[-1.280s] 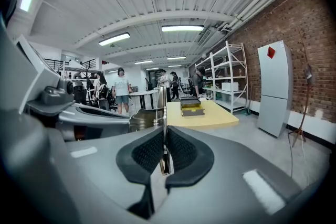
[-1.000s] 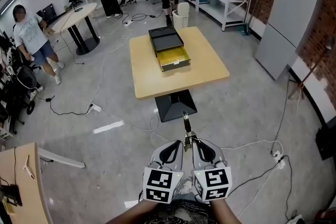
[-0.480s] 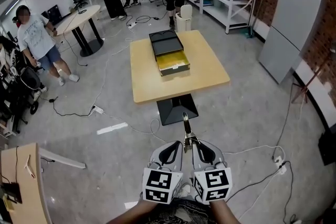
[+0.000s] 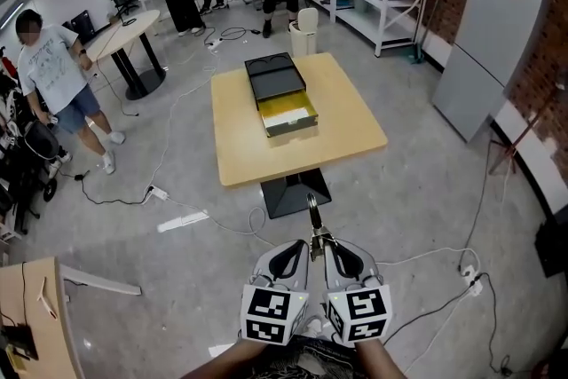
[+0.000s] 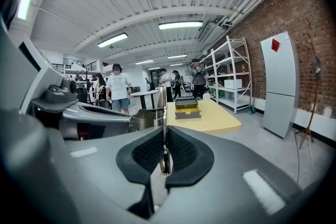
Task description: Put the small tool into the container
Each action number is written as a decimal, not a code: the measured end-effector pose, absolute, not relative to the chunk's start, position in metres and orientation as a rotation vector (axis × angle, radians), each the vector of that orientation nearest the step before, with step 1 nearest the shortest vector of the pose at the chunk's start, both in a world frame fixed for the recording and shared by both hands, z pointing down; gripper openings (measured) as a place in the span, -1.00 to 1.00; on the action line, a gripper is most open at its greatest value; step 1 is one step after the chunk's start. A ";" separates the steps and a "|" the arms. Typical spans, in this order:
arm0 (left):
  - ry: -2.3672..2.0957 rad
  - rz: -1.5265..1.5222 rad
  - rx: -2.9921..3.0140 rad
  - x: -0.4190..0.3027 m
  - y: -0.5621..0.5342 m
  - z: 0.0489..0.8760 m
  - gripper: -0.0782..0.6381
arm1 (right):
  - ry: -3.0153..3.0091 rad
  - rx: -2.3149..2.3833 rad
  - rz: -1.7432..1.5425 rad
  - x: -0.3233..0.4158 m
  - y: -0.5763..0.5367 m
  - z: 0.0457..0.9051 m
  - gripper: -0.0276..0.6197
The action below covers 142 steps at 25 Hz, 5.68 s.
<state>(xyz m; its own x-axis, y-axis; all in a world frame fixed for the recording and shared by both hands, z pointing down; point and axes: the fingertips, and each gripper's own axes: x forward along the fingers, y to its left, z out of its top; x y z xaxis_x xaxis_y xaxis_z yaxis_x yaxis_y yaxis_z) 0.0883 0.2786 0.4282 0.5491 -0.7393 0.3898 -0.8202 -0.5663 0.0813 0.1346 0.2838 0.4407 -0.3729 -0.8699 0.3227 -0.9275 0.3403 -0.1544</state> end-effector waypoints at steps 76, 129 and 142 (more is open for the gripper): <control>-1.546 0.478 2.254 0.045 -0.510 0.480 -0.76 | -2.374 1.153 0.142 0.103 -0.521 0.493 -0.89; -1.540 0.429 2.148 -0.126 -0.737 0.526 -0.76 | -1.908 0.737 -0.318 -0.052 -0.764 0.637 -0.88; -1.553 0.426 2.140 -0.139 -0.729 0.524 -0.76 | -1.947 0.671 -0.190 -0.065 -0.748 0.644 -0.70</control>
<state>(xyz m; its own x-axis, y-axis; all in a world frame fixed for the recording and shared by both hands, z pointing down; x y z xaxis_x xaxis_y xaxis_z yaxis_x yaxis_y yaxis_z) -0.1389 -0.7287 0.5242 0.3150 -0.8070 0.4995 -0.9489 -0.2576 0.1822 -0.0651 -0.7482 0.6436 -0.3215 -0.5320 0.7833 -0.3708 0.8319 0.4128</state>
